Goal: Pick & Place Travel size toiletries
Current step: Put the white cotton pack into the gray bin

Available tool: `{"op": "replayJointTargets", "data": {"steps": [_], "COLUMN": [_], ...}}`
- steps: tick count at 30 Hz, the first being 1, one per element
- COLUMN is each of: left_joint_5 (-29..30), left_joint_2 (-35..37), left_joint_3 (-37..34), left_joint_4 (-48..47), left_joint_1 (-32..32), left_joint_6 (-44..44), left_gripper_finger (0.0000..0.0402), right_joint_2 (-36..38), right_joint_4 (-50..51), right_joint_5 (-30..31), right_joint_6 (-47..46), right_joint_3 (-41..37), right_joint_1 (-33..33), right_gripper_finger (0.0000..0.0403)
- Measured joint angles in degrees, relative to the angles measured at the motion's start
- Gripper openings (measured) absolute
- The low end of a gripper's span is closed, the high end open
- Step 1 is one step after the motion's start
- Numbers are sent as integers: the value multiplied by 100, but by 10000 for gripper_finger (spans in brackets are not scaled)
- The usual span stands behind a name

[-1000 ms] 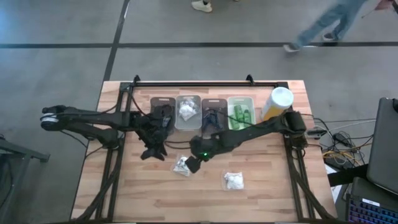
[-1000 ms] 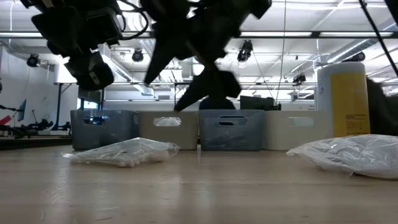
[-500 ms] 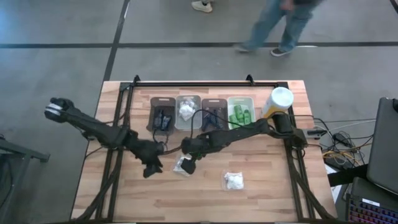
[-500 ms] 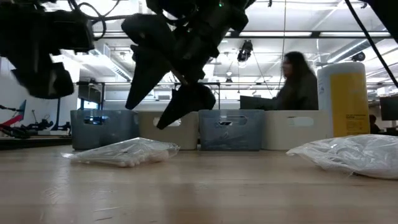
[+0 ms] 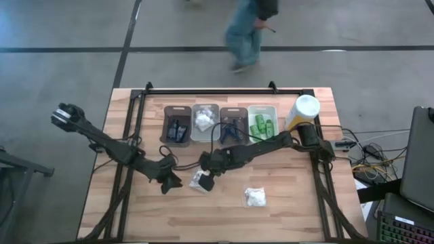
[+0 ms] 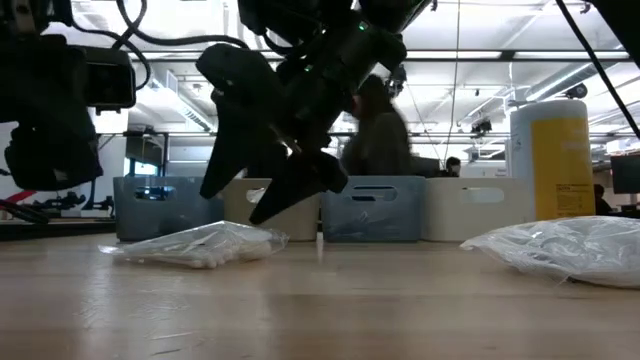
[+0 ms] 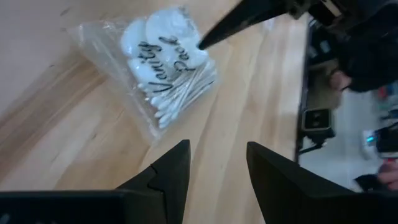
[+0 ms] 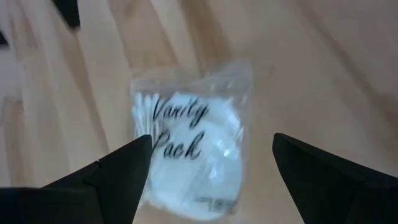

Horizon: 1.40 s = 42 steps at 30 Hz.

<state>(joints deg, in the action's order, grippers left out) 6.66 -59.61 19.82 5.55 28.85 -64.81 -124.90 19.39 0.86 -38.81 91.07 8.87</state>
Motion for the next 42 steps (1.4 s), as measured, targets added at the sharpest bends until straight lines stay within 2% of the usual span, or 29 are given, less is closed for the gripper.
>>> {"op": "replayJointTargets", "data": {"steps": [2, 6, 12, 17, 24, 31, 35, 42], "left_joint_5": [103, 439, 587, 687, 583, 587, 605, 607], "left_joint_2": [0, 0, -11, 4, 0, -2, -5, -9], "left_joint_3": [-116, -100, -35, -29, -36, -36, -36, -36], "left_joint_4": [235, 23, -863, -655, -785, -1064, -1310, -1530], "left_joint_1": [10, 10, -38, -13, 302, 729, 861, 990], "left_joint_6": [-33, -86, -189, 109, 887, 589, 395, 230], "left_gripper_finger": [162, 162, 157, 155, 155, 155, 155, 155], "right_joint_2": [0, 1, 162, 71, -295, -488, -607, -707], "right_joint_4": [-90, -120, -170, -165, -318, -488, -670, -764], "right_joint_5": [19, -547, -320, -278, -416, -443, -664, -950], "right_joint_6": [4, -280, -195, -125, 363, 304, 387, 340], "right_joint_3": [4, 34, 160, 148, 141, 140, 150, 166], "right_joint_1": [-29, -86, -92, -162, -151, -165, -168, -180], "right_gripper_finger": [326, 332, 345, 350, 336, 331, 332, 293]}}
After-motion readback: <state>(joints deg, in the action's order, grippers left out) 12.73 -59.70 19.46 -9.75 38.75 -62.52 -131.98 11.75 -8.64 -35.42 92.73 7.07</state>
